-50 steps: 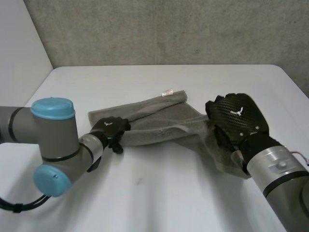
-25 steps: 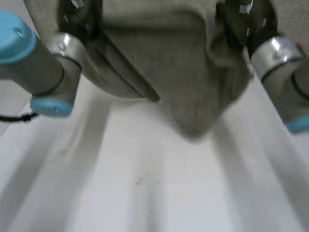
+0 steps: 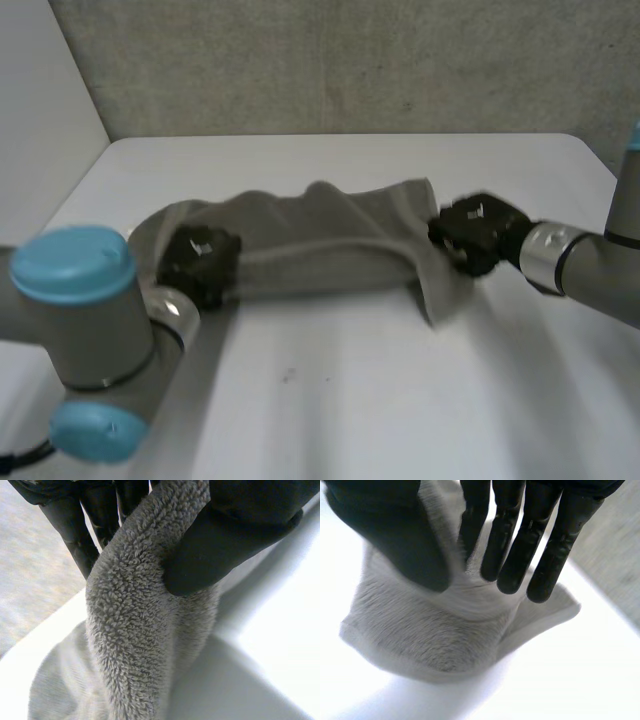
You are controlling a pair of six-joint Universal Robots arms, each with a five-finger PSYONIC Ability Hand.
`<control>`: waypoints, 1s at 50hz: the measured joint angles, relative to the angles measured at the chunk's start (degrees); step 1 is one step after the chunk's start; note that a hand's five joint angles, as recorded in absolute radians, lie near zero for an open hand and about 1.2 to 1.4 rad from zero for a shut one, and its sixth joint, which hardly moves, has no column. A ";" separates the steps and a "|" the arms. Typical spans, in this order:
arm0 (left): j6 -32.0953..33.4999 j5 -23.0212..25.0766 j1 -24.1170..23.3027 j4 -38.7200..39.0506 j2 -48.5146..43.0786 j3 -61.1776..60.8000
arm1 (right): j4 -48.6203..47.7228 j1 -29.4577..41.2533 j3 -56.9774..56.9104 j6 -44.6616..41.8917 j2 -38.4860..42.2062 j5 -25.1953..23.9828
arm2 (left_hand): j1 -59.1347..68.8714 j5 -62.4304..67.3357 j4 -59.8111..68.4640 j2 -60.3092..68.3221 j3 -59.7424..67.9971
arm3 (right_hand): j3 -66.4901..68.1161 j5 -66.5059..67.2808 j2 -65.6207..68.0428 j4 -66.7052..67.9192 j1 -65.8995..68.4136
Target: Fold the towel.
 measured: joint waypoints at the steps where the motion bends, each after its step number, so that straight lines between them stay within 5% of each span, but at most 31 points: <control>1: 0.31 -0.01 -1.16 -0.52 -0.33 -1.12 | 3.22 -0.64 0.33 -3.22 0.80 0.66 | 0.00 0.00 0.00 0.00 0.00 | -17.65 -15.96 -16.88 -17.73 -14.64; 4: 0.85 -0.06 -2.79 -1.20 -0.61 -2.02 | 6.35 -1.14 0.65 -5.64 1.28 2.03 | 0.00 0.00 0.00 0.00 0.00 | -31.19 -29.44 -30.42 -31.31 -26.69; 5: 1.19 -0.10 -3.66 -1.54 -0.63 -2.17 | 7.84 -1.30 0.88 -6.04 1.26 3.21 | 0.00 0.00 0.00 0.00 0.00 | -46.14 -44.78 -45.00 -46.32 -37.25; 9: 1.95 -0.22 -4.92 -1.99 -0.06 -1.81 | 8.96 -1.29 2.55 -1.87 -0.44 5.86 | 0.00 0.01 0.00 0.00 0.00 | -51.95 -49.70 -49.98 -51.07 -40.45; 19: 3.68 -0.45 -4.92 -1.96 1.31 -1.24 | 1.72 -1.25 12.78 14.11 -7.69 7.52 | 0.00 0.01 0.00 0.00 0.00 | -51.95 -49.72 -49.98 -51.07 -40.45; 26: 4.39 -0.54 -4.00 -1.88 1.31 -0.92 | -12.07 -0.58 29.07 23.13 -17.80 7.59 | 0.02 0.01 0.01 0.00 0.00 | -50.03 -48.36 -48.79 -49.97 -39.75; 35: 4.34 -0.54 -3.17 -1.88 0.93 -0.53 | -24.77 2.04 37.79 22.71 -19.96 9.42 | 0.01 0.01 0.01 0.00 0.00 | -42.53 -42.11 -42.12 -42.76 -33.71; 50: 4.31 -0.53 -2.34 -1.97 0.90 -0.24 | -34.05 3.43 36.98 10.38 -9.13 17.22 | 0.01 0.02 0.01 0.00 0.00 | -26.43 -27.10 -25.32 -26.70 -19.67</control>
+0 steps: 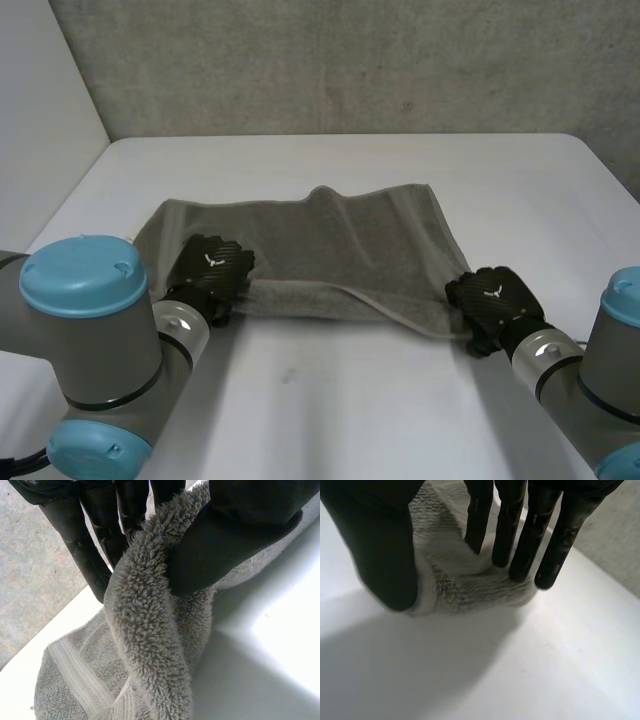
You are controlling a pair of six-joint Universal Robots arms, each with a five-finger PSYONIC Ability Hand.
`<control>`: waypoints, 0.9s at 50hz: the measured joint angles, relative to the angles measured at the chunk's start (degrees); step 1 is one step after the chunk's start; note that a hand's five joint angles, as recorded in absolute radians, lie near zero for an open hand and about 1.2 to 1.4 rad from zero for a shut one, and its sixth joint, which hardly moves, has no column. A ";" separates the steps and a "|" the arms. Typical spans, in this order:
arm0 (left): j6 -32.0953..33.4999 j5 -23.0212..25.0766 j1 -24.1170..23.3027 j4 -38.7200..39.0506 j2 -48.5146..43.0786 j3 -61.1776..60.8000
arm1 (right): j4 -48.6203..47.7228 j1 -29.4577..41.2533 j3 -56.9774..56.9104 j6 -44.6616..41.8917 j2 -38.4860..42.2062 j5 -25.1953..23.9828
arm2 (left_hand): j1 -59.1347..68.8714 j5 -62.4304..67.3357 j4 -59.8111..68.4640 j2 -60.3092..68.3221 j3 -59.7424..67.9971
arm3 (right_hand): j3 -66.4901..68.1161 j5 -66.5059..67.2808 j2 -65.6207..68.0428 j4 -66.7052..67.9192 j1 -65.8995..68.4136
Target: Fold the towel.
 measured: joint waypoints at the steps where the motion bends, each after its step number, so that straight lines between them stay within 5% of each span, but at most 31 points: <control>1: 0.00 0.00 0.03 -0.01 0.01 -0.04 | -1.37 -0.02 0.06 -0.43 0.22 0.26 | 0.00 0.00 0.00 0.00 0.00 | 1.04 1.02 1.11 1.03 0.74; 18: -0.07 -0.23 -0.37 -0.27 0.09 -1.82 | -8.73 -0.34 -1.05 -0.25 -0.49 4.60 | -2.07 -3.41 -3.83 -3.93 -3.79 | 29.98 29.30 29.76 30.36 23.01; 23: -0.07 -0.80 -1.68 -1.71 0.91 -3.21 | -5.60 -0.81 -3.11 -0.61 -0.47 3.75 | -38.34 -38.79 -39.62 -39.47 -39.34 | 30.18 29.54 29.76 30.72 23.01; 29: -0.28 -2.22 -1.09 -3.84 4.10 -2.83 | -1.43 -1.31 -4.74 -1.37 -0.41 3.26 | -46.89 -47.99 -48.26 -48.34 -47.96 | 30.18 29.60 29.76 30.73 23.01; 36: -0.38 -1.36 5.49 -6.99 9.63 -2.45 | 1.63 -3.30 -5.11 -3.66 -0.42 2.34 | -53.77 -55.16 -55.42 -55.35 -55.19 | 30.18 29.67 29.76 30.73 23.01; 45: -0.48 12.64 17.63 -13.68 11.26 -2.82 | 1.76 -4.32 -4.21 -4.92 -0.48 0.72 | -45.35 -47.09 -47.44 -47.03 -46.95 | 30.18 29.68 29.76 30.73 23.02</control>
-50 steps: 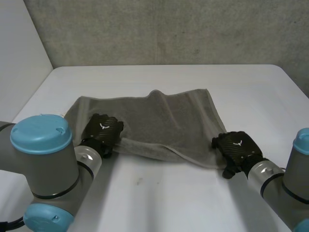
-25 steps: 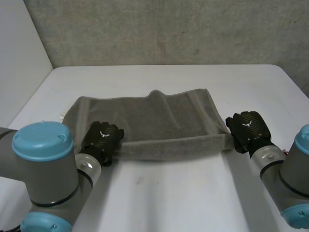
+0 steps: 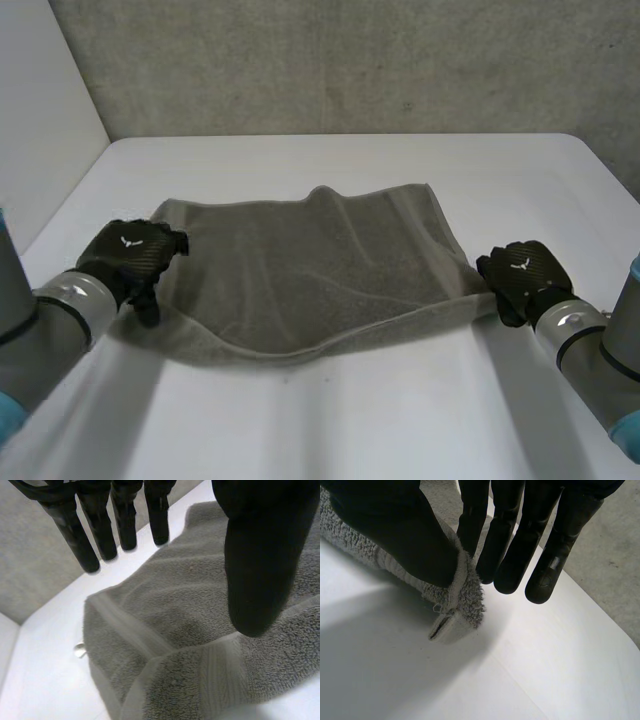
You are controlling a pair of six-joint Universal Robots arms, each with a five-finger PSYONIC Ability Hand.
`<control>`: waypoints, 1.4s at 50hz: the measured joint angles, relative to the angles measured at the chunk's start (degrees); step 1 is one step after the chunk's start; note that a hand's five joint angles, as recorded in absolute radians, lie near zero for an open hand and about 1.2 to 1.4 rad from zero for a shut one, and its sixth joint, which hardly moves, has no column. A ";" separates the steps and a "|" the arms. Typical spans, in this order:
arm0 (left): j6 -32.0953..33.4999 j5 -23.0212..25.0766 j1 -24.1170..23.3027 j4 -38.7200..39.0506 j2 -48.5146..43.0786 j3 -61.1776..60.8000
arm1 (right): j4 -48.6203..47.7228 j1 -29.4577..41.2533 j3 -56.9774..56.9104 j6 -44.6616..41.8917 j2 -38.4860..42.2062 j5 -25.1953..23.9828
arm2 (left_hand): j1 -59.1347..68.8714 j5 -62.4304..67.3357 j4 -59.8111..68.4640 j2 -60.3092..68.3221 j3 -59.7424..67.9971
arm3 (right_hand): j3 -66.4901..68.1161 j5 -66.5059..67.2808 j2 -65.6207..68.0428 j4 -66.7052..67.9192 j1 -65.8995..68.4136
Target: Fold the towel.
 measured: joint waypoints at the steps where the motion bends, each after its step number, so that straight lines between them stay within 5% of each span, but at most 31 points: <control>1: 0.04 2.24 1.08 -0.28 -0.20 0.10 | -0.02 0.07 0.05 0.02 0.00 -0.04 | 0.60 0.69 0.67 0.46 0.44 | 0.00 0.00 0.00 0.00 0.00; 6: 0.37 10.46 4.51 -0.61 -2.76 1.31 | -0.03 0.41 0.33 0.08 0.00 -0.13 | 10.32 10.58 10.86 10.48 10.48 | 0.00 0.00 0.00 0.00 0.00; 12: 0.71 13.78 6.21 -0.66 -8.20 4.70 | -0.01 0.37 0.80 0.08 0.00 -0.18 | 16.02 16.38 16.51 16.14 16.15 | 0.00 0.12 0.00 0.00 0.00; 28: 16.53 12.92 11.46 -3.04 -15.55 8.40 | -0.01 -1.02 1.24 -0.99 -0.04 -0.28 | 11.05 11.41 11.48 11.16 11.17 | 0.00 0.21 0.00 0.00 0.00; 46: 17.59 12.18 10.39 -3.53 -18.92 8.15 | 0.00 -0.76 1.61 -2.58 0.00 -0.22 | 6.34 6.77 6.70 6.38 6.41 | 0.00 0.22 0.00 0.00 0.00; 53: 17.54 12.09 10.00 -3.41 -19.01 8.05 | 0.00 -0.78 1.63 -2.58 0.04 -0.23 | 25.07 25.21 25.34 25.35 25.29 | 0.00 0.22 0.00 0.00 0.00; 70: 17.54 10.09 9.31 -3.76 -15.71 6.70 | 0.20 -0.84 1.41 -2.68 -0.12 -0.13 | 41.17 42.33 42.84 42.58 42.32 | 0.00 0.22 0.00 0.00 0.00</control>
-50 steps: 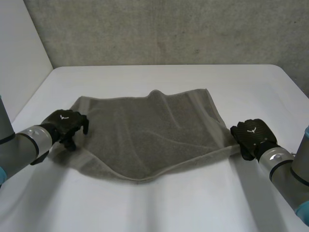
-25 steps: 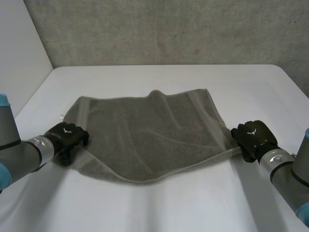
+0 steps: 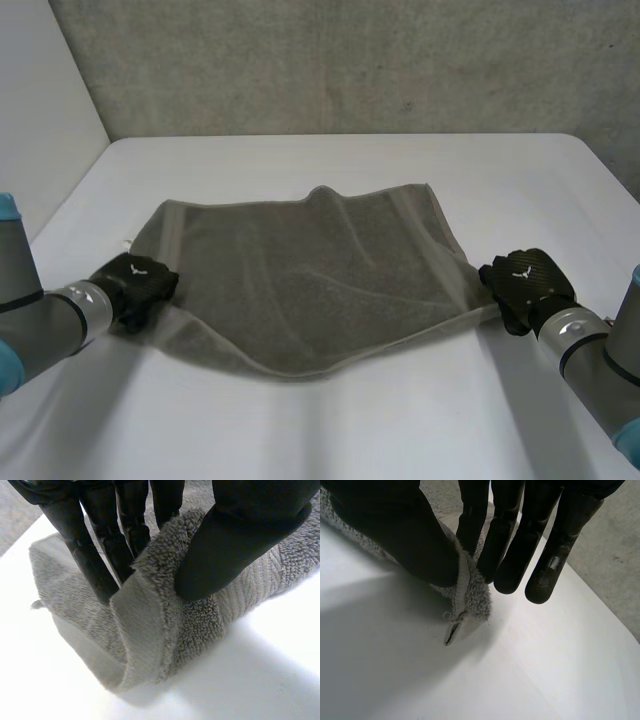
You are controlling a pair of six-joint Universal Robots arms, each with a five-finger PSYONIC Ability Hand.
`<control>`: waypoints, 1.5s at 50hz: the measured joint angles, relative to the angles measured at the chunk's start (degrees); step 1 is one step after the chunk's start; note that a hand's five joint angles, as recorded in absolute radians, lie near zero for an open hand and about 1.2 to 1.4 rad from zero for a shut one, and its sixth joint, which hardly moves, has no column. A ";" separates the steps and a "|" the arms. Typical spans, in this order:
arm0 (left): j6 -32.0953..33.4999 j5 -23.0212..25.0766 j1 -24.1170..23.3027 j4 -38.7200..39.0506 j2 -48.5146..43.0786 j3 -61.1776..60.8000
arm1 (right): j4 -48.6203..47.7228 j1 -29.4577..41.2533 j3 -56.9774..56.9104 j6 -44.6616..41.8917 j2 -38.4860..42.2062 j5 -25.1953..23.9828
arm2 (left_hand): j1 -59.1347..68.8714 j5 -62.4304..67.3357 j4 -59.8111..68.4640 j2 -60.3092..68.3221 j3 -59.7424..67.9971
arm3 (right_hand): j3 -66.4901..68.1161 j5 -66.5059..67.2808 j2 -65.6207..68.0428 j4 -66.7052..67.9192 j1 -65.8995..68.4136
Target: Fold the towel.
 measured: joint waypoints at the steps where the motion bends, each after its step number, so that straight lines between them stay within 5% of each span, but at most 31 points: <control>1: -0.03 -0.13 -0.05 0.02 0.64 -0.09 | 0.21 -0.02 -0.16 0.00 -0.22 0.03 | 0.57 0.72 0.97 0.87 0.91 | 0.00 0.00 0.00 0.00 0.00; 9: -0.94 -0.62 -0.62 0.29 10.71 -0.43 | 7.89 -0.09 -4.35 -0.40 -5.83 0.19 | 2.22 3.20 3.78 3.65 3.64 | 0.33 0.00 0.00 0.00 0.00; 25: -18.21 -0.64 2.36 0.46 36.58 5.13 | 51.12 -0.10 -40.92 -5.21 -19.70 -0.42 | 2.56 3.88 4.56 4.27 4.32 | 0.33 0.00 0.00 0.24 0.00; 33: -21.31 -0.13 5.08 -1.53 37.23 5.37 | 59.08 -0.48 -48.02 -10.81 -16.65 -1.35 | 2.84 3.92 4.58 4.28 4.35 | 0.33 0.04 0.00 0.24 0.00; 38: -21.47 0.02 5.44 -3.84 29.55 4.25 | 60.87 -0.18 -49.72 -13.70 -7.70 -1.11 | 2.86 3.92 4.58 4.28 4.35 | 0.33 0.06 0.00 0.24 0.00; 46: -21.04 -1.27 1.14 -4.61 12.75 11.17 | 55.37 2.69 -53.77 -13.73 4.94 3.07 | 2.86 3.92 4.59 4.29 4.35 | 0.33 0.07 0.00 0.24 0.00; 52: -21.39 -4.84 -4.21 -4.32 2.86 27.20 | 41.44 6.12 -61.11 -13.57 10.59 9.12 | 2.86 3.92 4.59 4.29 4.36 | 0.33 0.07 0.00 0.25 0.00; 57: -22.65 -8.17 -7.33 -1.54 -1.38 42.76 | 24.56 7.77 -67.10 -13.20 11.50 12.33 | 2.86 3.92 4.60 4.34 4.48 | 0.33 0.07 0.00 0.25 0.00; 61: -27.37 -11.05 -9.52 9.89 -2.95 57.73 | 3.53 8.55 -68.54 -12.44 8.14 13.60 | 2.87 3.92 4.60 4.36 4.49 | 0.33 0.08 0.00 0.25 0.00; 66: -33.52 -11.76 -10.01 20.98 -1.98 59.32 | -5.64 8.78 -64.47 -11.46 4.80 13.44 | 2.89 3.92 4.60 4.36 4.49 | 0.33 0.31 0.00 0.25 0.00; 75: -37.55 -11.32 -9.12 26.05 -0.33 44.98 | -2.05 8.47 -53.64 -9.47 3.46 11.12 | 2.89 3.92 4.61 4.36 4.49 | 0.33 0.36 0.00 0.25 0.00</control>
